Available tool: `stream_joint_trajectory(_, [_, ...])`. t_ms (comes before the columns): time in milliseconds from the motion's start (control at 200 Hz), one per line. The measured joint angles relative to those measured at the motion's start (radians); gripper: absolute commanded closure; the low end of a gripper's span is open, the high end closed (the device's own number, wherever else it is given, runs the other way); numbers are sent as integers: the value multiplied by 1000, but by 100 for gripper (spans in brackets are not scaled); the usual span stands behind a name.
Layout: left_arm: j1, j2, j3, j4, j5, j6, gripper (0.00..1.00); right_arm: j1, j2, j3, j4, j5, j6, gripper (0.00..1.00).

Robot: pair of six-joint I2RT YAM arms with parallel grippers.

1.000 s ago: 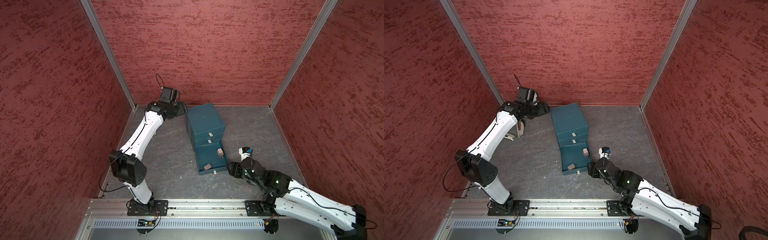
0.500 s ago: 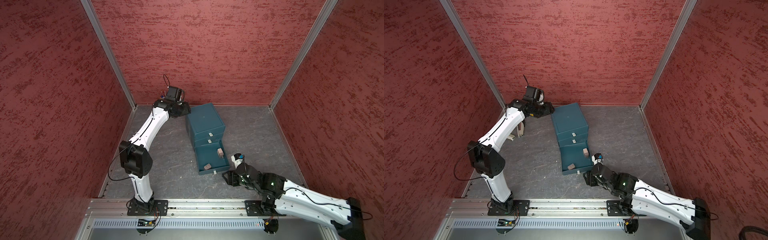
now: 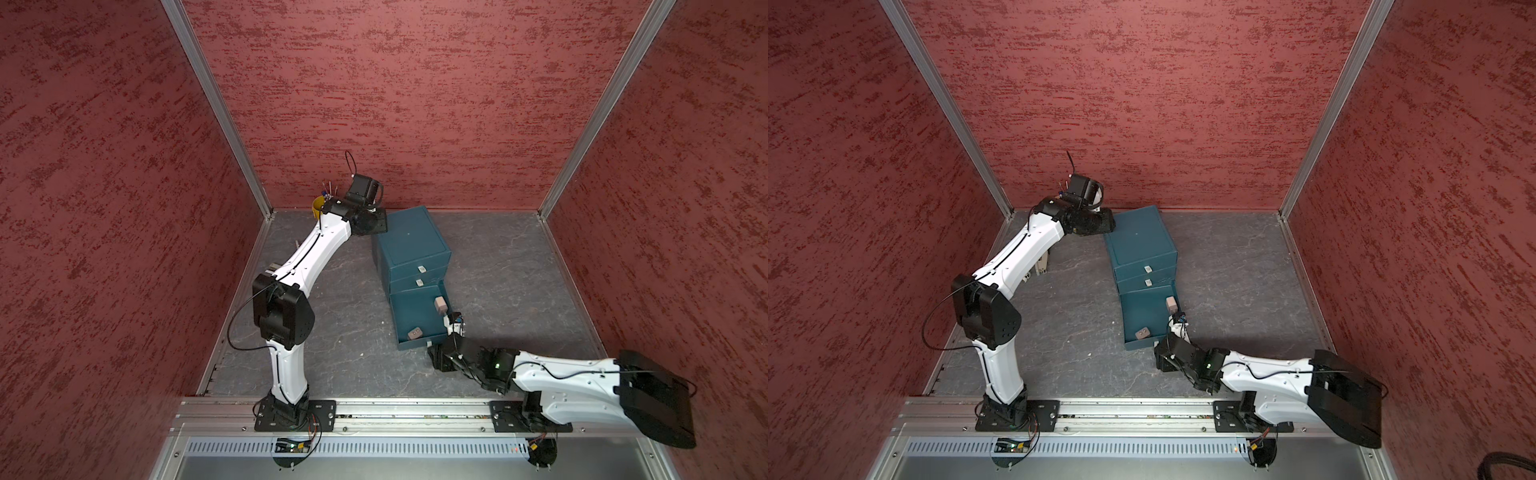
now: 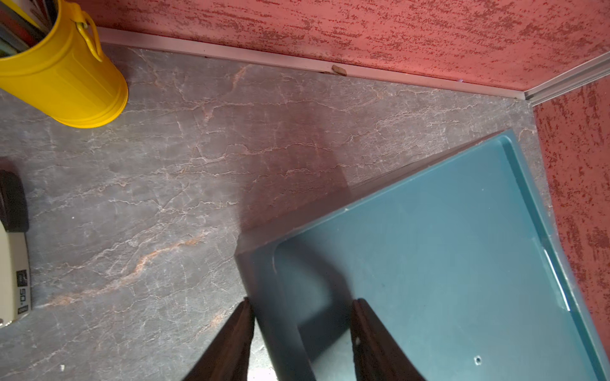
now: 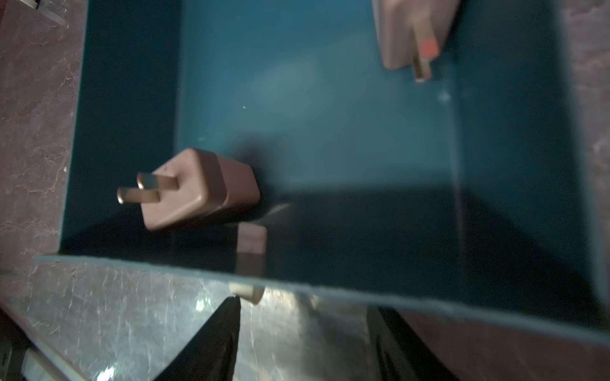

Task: Place the plugs into the drawer by color
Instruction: Close the drawer in the storage box.

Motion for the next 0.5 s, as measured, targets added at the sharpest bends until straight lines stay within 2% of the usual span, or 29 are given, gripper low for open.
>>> stream_joint_trajectory(276, [-10,86,121,2,-3,102,52,-29,246,85,283,84,-190,36])
stream_joint_trajectory(496, [-35,97,121,19,-24,161,56,-103,455,196,502,125,-365,36])
